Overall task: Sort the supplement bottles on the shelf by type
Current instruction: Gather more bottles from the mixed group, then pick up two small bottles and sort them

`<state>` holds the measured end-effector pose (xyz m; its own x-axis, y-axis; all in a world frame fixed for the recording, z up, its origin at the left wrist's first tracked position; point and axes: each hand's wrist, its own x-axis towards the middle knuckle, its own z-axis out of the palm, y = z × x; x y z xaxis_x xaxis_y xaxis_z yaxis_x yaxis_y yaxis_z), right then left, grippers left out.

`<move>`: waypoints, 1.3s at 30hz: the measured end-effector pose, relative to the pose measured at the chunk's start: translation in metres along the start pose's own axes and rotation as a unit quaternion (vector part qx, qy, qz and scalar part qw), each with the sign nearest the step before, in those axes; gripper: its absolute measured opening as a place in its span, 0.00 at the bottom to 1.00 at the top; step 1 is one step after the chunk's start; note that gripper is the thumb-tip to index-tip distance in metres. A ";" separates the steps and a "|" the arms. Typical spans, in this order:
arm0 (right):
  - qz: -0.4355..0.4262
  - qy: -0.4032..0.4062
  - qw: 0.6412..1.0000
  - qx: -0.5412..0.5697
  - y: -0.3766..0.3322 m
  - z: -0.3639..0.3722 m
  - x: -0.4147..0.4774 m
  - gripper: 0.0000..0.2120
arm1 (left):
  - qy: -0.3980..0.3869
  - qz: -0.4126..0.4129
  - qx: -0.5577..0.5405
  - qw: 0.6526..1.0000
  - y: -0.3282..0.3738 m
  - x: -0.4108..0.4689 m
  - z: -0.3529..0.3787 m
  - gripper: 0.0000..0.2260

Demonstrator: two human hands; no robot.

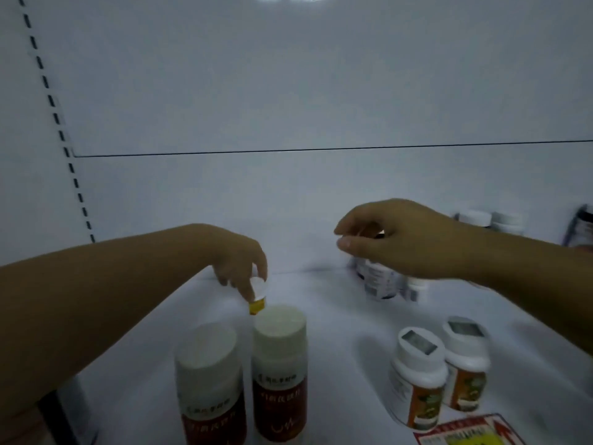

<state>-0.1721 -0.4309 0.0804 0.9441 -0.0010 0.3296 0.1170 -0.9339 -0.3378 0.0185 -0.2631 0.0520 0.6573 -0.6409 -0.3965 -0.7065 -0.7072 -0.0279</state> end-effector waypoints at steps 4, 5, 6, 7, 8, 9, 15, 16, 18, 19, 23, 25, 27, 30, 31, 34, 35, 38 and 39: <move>0.043 -0.080 0.984 -0.156 0.066 -0.009 0.021 0.18 | 0.022 0.037 -0.032 0.999 0.000 0.008 0.003 0.08; 0.045 -0.114 0.977 -0.173 0.076 -0.006 0.023 0.21 | 0.027 0.045 -0.051 0.997 0.002 0.007 0.001 0.06; 0.043 -0.140 0.973 -0.180 0.084 -0.001 0.026 0.22 | 0.036 0.052 -0.073 0.995 0.004 0.005 -0.003 0.06; 0.041 -0.160 0.969 -0.182 0.090 0.002 0.028 0.23 | 0.048 0.058 -0.095 0.993 0.007 0.001 -0.008 0.06; 0.041 -0.175 0.967 -0.183 0.094 0.005 0.030 0.23 | 0.062 0.063 -0.117 0.989 0.010 -0.003 -0.012 0.08; 0.043 -0.185 0.964 -0.188 0.097 0.007 0.032 0.24 | 0.076 0.065 -0.139 0.985 0.013 -0.008 -0.016 0.10; -0.009 -0.181 0.951 -0.249 0.110 0.014 0.037 0.25 | 0.188 0.082 -0.228 0.952 0.039 -0.048 -0.035 0.11; -0.020 -0.176 0.952 -0.248 0.112 0.016 0.037 0.25 | 0.203 0.084 -0.237 0.946 0.043 -0.056 -0.037 0.11; -0.039 -0.174 0.948 -0.263 0.115 0.018 0.040 0.27 | 0.228 0.090 -0.253 0.936 0.052 -0.068 -0.038 0.12; -0.051 -0.175 0.942 -0.282 0.115 0.019 0.042 0.27 | 0.236 0.094 -0.258 0.932 0.056 -0.074 -0.037 0.12; -0.073 -0.159 0.935 -0.308 0.116 0.018 0.049 0.25 | 0.237 0.109 -0.245 0.934 0.066 -0.088 -0.031 0.12; -0.050 -0.148 0.949 -0.272 0.116 0.016 0.046 0.25 | 0.235 0.120 -0.211 0.941 0.070 -0.090 -0.032 0.11; -0.026 -0.149 0.958 -0.244 0.114 0.016 0.043 0.25 | 0.237 0.140 -0.196 0.941 0.074 -0.089 -0.038 0.11; -0.021 -0.140 0.960 -0.242 0.106 0.009 0.041 0.26 | 0.247 0.176 -0.218 0.928 0.078 -0.086 -0.043 0.11; -0.022 -0.128 0.964 -0.231 0.103 0.003 0.040 0.26 | 0.254 0.185 -0.226 0.922 0.079 -0.085 -0.044 0.11; -0.001 -0.102 0.988 -0.114 0.088 -0.030 0.026 0.26 | 0.280 0.203 -0.265 0.900 0.083 -0.083 -0.048 0.12; 0.002 -0.106 0.992 -0.067 0.084 -0.042 0.017 0.24 | 0.280 0.208 -0.276 0.896 0.087 -0.082 -0.050 0.12; -0.010 -0.113 0.994 0.004 0.081 -0.073 -0.010 0.19 | 0.263 0.216 -0.270 0.901 0.109 -0.077 -0.056 0.13; -0.017 -0.108 0.994 0.016 0.084 -0.081 -0.018 0.19 | 0.258 0.219 -0.267 0.902 0.120 -0.075 -0.057 0.13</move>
<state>-0.2046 -0.5387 0.1174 0.9833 0.1095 0.1451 0.1555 -0.9203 -0.3589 -0.1008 -0.3166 0.1304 0.4780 -0.8501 0.2210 -0.7910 -0.3073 0.5291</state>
